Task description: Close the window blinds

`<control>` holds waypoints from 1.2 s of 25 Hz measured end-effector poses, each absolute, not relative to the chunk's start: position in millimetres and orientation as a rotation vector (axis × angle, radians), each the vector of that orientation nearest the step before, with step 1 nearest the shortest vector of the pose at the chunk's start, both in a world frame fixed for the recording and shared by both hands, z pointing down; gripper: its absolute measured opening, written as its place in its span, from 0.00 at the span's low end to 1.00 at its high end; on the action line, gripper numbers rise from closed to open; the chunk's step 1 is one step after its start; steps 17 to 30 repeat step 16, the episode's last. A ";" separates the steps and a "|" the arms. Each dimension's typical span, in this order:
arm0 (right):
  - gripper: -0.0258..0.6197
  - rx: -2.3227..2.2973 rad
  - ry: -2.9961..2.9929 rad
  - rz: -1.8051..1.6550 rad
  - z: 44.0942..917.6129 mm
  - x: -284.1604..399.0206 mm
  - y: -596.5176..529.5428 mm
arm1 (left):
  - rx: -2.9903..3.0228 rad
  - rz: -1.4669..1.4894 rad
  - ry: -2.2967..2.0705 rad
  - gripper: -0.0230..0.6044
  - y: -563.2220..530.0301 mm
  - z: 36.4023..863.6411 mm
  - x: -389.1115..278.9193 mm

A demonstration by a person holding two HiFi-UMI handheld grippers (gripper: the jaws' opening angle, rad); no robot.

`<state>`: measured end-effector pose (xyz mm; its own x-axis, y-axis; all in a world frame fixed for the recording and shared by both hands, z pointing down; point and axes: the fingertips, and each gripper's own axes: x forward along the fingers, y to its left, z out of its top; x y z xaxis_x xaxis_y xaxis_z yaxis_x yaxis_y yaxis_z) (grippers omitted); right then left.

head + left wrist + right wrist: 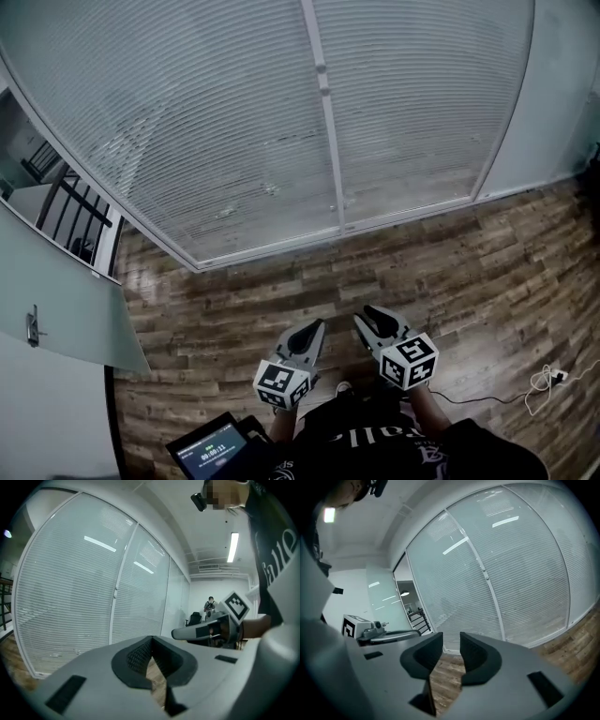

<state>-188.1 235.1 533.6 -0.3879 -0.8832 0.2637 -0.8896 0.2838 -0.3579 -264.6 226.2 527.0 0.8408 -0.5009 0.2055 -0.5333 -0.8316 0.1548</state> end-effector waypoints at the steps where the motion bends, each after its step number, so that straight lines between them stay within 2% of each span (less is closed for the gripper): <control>1: 0.23 1.737 -2.498 0.720 534.3 -195.9 241.2 | 2.810 0.218 -0.792 0.04 229.1 526.3 -271.5; 12: 0.23 1.795 -2.465 0.670 521.6 -225.3 274.3 | 2.816 0.154 -0.716 0.04 262.6 520.0 -297.6; 30: 0.23 1.789 -2.465 0.656 521.0 -224.9 280.8 | 2.805 0.138 -0.723 0.04 265.7 520.9 -298.2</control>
